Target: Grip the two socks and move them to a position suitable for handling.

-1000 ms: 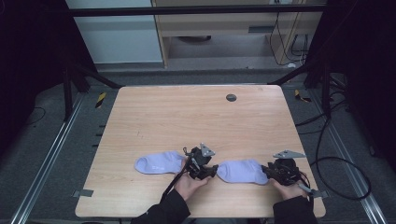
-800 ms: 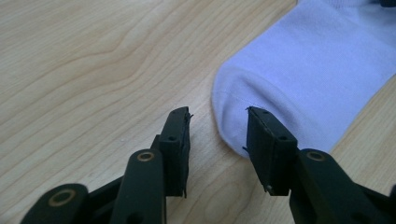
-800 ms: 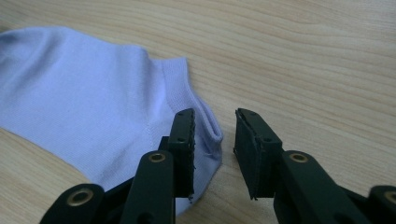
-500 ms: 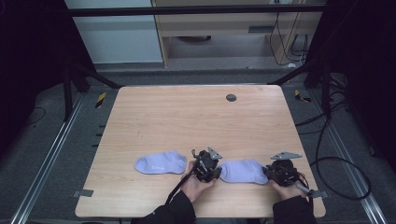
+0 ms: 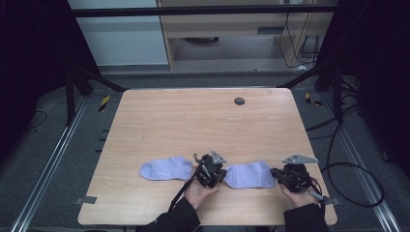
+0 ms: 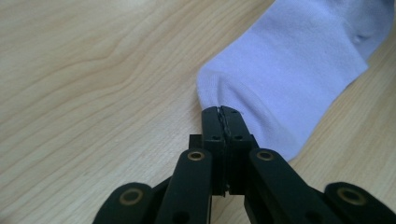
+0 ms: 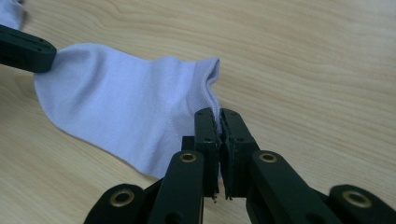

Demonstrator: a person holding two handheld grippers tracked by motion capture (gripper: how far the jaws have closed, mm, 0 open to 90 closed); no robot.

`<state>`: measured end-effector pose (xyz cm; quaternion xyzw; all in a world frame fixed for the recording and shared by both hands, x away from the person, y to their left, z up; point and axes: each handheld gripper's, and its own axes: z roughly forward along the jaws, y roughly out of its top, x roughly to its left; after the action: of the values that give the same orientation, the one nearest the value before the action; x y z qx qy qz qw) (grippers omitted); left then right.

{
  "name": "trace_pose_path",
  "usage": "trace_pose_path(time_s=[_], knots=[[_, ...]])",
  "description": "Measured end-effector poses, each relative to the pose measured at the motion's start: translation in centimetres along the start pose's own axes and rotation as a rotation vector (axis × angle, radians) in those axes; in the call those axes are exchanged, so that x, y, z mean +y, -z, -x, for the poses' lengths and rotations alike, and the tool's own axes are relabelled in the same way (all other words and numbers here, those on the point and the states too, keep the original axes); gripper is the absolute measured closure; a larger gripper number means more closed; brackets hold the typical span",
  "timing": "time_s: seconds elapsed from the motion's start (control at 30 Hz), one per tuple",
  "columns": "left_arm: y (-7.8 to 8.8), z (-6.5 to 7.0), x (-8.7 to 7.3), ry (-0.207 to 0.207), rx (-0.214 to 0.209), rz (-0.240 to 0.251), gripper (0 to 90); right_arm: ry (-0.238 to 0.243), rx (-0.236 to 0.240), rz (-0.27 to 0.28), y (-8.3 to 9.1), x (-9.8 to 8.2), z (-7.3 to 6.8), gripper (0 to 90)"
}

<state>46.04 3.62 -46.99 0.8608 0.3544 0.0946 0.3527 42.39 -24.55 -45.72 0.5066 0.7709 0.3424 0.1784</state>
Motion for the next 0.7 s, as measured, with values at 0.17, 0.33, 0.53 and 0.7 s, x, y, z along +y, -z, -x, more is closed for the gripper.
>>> trace_pose_path(time_s=[0.17,0.33,0.53,0.7], knots=[[2.2,-0.6,-0.2,-0.007,0.003,0.022,89.1,0.016,0.022,0.029,1.2,0.9,-1.3,86.8],[3.7,-1.1,-1.1,-0.012,0.013,0.016,89.1,0.029,0.051,0.035,1.1,1.3,-2.6,86.8],[5.2,-2.2,-2.5,0.0,0.031,0.011,89.1,0.047,0.081,0.02,0.3,1.7,-4.6,86.7],[6.6,-3.2,-3.6,0.008,0.036,0.012,89.1,0.061,0.106,0.005,-0.5,1.9,-6.4,86.7]])
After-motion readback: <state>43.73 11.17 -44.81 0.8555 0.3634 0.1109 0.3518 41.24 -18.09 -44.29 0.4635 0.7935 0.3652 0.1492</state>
